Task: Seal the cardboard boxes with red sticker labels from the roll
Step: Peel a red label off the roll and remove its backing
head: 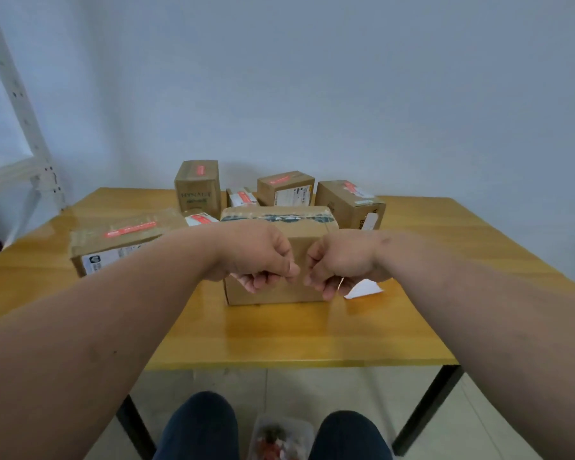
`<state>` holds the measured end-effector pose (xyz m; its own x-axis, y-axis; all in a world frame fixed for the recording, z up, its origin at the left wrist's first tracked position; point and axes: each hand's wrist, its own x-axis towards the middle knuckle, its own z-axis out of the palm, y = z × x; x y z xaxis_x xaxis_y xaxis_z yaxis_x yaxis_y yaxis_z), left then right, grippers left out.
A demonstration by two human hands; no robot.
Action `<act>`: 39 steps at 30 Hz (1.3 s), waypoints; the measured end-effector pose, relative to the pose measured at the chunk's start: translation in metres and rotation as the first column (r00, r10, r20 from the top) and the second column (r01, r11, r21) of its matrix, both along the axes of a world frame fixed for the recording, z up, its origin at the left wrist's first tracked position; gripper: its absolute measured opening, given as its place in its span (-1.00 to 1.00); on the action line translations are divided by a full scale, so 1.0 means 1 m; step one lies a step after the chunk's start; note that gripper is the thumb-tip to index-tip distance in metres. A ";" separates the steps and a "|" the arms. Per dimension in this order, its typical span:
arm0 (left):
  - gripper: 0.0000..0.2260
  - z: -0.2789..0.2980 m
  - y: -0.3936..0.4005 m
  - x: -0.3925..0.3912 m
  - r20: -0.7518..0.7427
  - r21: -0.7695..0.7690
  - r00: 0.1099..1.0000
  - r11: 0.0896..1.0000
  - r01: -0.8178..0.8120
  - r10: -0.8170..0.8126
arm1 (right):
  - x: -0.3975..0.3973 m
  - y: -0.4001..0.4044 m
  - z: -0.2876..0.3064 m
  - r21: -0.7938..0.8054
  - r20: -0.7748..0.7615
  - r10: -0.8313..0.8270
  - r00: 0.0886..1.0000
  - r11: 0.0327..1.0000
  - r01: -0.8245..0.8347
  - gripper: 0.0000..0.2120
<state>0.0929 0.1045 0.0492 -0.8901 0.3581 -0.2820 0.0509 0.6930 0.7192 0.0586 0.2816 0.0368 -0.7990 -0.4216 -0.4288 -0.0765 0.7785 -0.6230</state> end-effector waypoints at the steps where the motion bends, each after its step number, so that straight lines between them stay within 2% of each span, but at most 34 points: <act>1: -0.89 0.005 0.005 -0.004 -0.042 0.020 0.999 1.000 -0.018 0.019 | -0.002 0.005 0.005 -0.025 -0.017 -0.016 1.000 1.000 0.015 -0.88; 3: -0.90 0.012 0.017 -0.012 -0.198 0.034 0.977 0.997 -0.073 0.078 | -0.007 0.015 0.013 -0.084 -0.063 -0.061 0.996 0.995 0.055 -0.88; 6: -0.83 0.019 0.032 -0.027 -0.464 0.011 0.872 0.985 -0.172 0.157 | -0.014 0.028 0.023 -0.157 -0.195 -0.163 0.967 0.979 0.133 -0.87; 9: -0.75 0.017 0.041 -0.044 -0.491 0.072 0.832 0.964 -0.257 0.259 | -0.025 0.045 0.027 -0.152 -0.393 -0.257 0.883 0.965 0.214 -0.87; 11: -0.74 0.013 0.045 -0.056 -0.493 0.069 0.829 0.961 -0.266 0.265 | -0.036 0.060 0.026 -0.097 -0.512 -0.283 0.811 0.957 0.273 -0.85; 13: -0.72 0.010 0.051 -0.067 -0.511 0.040 0.825 0.966 -0.257 0.241 | -0.046 0.075 0.022 -0.056 -0.565 -0.298 0.769 0.944 0.324 -0.89; 16: -0.69 0.008 0.061 -0.079 -0.538 -0.009 0.819 0.971 -0.240 0.197 | -0.061 0.096 0.011 -0.019 -0.574 -0.329 0.750 0.921 0.389 -0.89; 19: -0.71 0.008 0.073 -0.091 -0.568 -0.064 0.812 0.976 -0.208 0.135 | -0.071 0.104 -0.003 0.094 -0.584 -0.261 0.769 0.919 0.383 -0.91; 24: -0.76 0.010 0.084 -0.107 -0.585 -0.085 0.802 0.975 -0.205 0.118 | -0.083 0.086 -0.032 0.295 -0.535 -0.005 0.845 0.936 0.192 -0.87; 29: -0.79 0.011 0.068 -0.111 -0.575 -0.076 0.803 0.967 -0.244 0.157 | -0.097 0.069 -0.054 0.486 -0.366 0.206 0.907 0.874 -0.003 -0.60; 32: -0.83 0.009 0.057 -0.114 -0.547 -0.052 0.815 0.964 -0.261 0.191 | -0.103 0.065 -0.063 0.572 -0.278 0.275 0.920 0.817 -0.071 -0.54; 35: -0.85 0.006 0.049 -0.117 -0.527 -0.011 0.821 0.964 -0.265 0.219 | -0.105 0.061 -0.068 0.633 -0.220 0.314 0.924 0.766 -0.110 -0.61; 39: -0.88 0.006 0.045 -0.119 -0.518 -0.006 0.828 0.967 -0.255 0.215 | -0.110 0.060 -0.066 0.644 -0.237 0.340 0.910 0.756 -0.115 -0.88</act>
<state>-0.0259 0.1498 0.0553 -0.9690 0.1166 0.2178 0.2252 0.7795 0.5845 -0.0518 0.3413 -0.0292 -0.8496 -0.3506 -0.3941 -0.4067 0.9111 0.0663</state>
